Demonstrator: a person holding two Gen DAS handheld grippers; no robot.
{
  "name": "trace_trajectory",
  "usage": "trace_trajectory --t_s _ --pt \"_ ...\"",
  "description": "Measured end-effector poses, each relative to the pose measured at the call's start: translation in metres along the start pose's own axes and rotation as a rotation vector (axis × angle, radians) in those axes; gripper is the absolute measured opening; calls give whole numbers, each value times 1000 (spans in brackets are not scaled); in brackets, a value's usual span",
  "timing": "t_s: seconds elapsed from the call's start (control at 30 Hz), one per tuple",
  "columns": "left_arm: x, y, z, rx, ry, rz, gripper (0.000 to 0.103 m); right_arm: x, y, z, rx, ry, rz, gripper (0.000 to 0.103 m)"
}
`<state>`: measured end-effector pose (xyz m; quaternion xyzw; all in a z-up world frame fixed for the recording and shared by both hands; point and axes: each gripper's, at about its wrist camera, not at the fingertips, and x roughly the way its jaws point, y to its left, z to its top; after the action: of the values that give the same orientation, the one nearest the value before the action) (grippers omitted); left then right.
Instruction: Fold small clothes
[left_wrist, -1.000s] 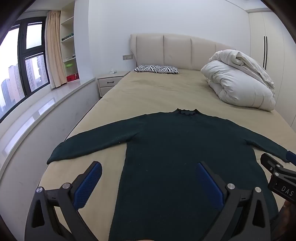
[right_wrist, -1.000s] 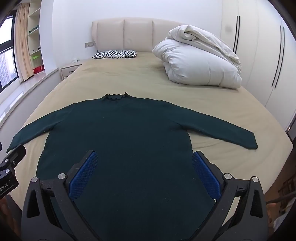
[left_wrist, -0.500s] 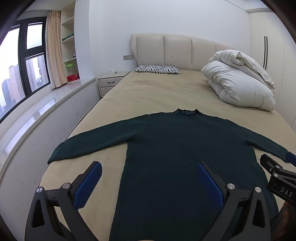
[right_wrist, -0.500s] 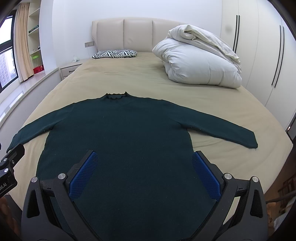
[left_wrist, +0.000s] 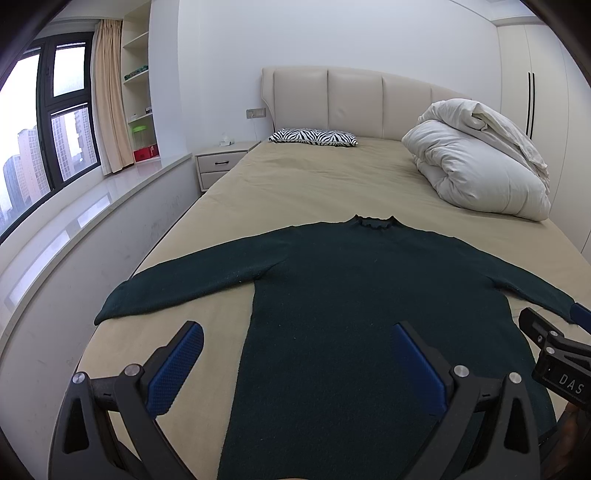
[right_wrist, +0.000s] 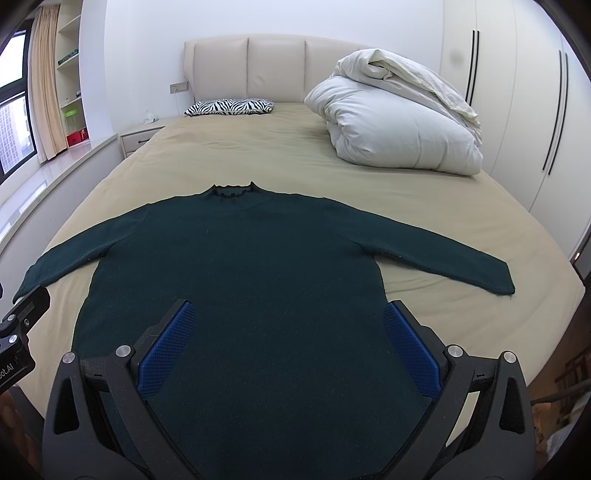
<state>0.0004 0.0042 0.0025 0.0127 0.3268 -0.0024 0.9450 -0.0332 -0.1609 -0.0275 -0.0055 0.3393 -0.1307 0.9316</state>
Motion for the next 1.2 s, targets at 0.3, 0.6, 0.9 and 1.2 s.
trace_trajectory --t_s 0.3,0.6,0.9,1.2 --pt "0 0 0 0 0 -1 103 2 0 2 -1 1 0 103" --pt "0 0 0 0 0 -2 103 -3 2 -4 -1 1 -1 103" --pt "0 0 0 -1 1 -1 103 -2 3 -5 -2 4 0 103" --pt "0 4 1 -2 3 -2 103 -2 3 -4 -3 5 0 103"
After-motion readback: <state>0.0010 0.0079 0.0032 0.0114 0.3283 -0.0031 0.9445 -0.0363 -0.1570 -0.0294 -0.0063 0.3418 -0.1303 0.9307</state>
